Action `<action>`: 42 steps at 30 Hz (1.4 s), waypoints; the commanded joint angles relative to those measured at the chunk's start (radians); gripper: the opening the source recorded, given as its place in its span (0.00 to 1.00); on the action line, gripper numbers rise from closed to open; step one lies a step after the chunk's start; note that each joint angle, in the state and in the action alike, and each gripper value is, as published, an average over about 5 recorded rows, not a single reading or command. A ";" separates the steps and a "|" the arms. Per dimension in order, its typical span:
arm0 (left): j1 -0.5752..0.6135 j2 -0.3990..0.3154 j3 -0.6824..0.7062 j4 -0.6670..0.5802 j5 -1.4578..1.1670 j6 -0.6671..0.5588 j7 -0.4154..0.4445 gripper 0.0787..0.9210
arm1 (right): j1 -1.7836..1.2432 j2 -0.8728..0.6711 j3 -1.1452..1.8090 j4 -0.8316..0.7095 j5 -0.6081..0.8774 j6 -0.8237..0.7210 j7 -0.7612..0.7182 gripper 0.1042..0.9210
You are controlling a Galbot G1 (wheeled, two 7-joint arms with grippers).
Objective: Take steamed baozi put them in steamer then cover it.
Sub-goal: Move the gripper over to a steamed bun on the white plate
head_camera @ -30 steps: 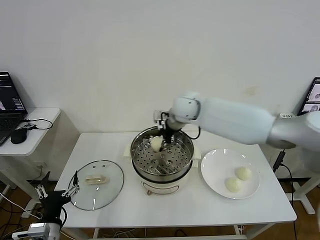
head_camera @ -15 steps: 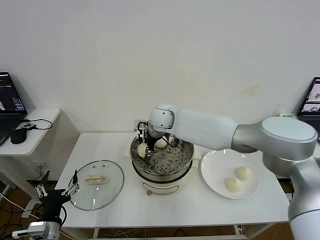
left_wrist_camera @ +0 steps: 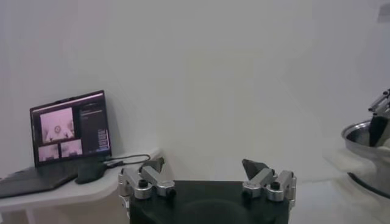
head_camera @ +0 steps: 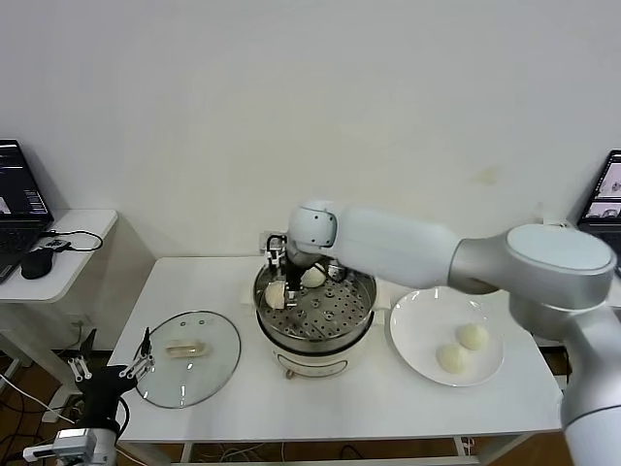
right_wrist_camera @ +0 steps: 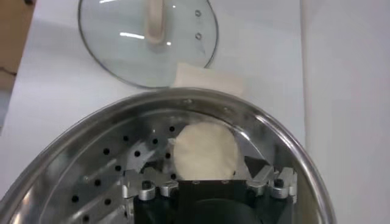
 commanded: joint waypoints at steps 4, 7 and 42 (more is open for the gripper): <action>0.002 0.008 0.016 0.001 0.004 0.004 0.003 0.88 | 0.306 -0.472 -0.108 0.364 -0.117 0.163 -0.256 0.88; 0.003 0.011 0.023 0.005 0.005 0.004 0.003 0.88 | 0.306 -0.600 -0.118 0.446 -0.164 0.209 -0.278 0.88; 0.045 -0.001 0.015 0.038 0.059 -0.010 0.001 0.88 | -0.601 -0.831 0.434 0.296 -0.665 0.375 -0.230 0.88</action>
